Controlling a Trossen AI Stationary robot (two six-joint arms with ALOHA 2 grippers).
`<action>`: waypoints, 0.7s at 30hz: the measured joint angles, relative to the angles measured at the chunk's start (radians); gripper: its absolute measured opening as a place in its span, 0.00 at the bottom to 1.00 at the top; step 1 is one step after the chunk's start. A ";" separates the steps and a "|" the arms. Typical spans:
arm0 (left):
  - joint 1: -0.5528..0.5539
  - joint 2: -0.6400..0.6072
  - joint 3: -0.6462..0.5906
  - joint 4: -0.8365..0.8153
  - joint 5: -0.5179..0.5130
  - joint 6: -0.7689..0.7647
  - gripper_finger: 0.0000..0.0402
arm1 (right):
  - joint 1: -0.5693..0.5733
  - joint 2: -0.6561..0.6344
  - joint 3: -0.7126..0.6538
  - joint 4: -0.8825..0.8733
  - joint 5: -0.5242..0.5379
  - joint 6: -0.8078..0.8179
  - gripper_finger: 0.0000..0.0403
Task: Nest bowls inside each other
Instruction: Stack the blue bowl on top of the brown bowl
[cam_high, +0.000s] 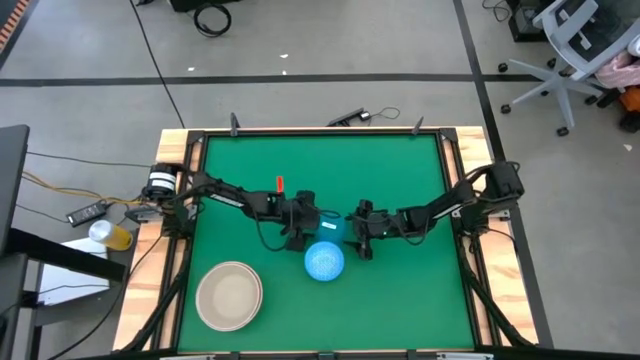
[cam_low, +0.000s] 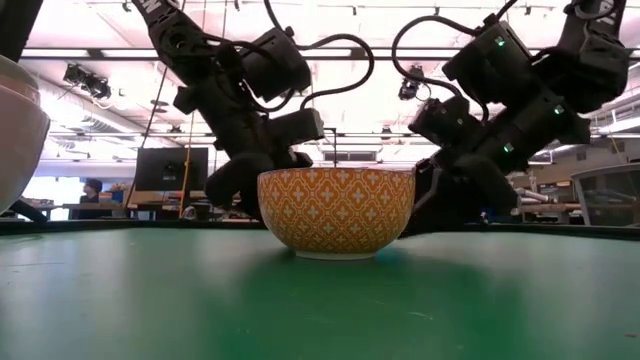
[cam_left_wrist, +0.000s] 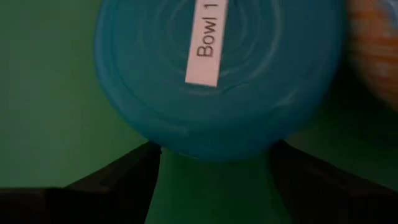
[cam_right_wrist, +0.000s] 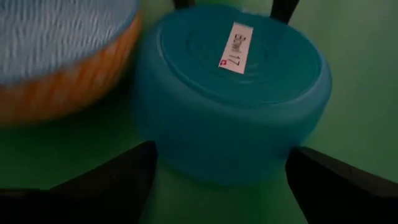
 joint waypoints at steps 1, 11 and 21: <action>0.004 -0.001 0.000 0.006 -0.005 -0.021 0.74 | -0.010 -0.008 0.000 0.002 -0.007 0.034 0.86; 0.052 -0.100 0.017 -0.085 0.039 -0.185 0.74 | -0.142 -0.137 0.007 -0.021 -0.239 0.393 0.86; 0.121 -0.161 0.019 -0.087 0.359 -0.423 0.74 | -0.257 -0.256 0.011 -0.061 -0.507 0.723 0.86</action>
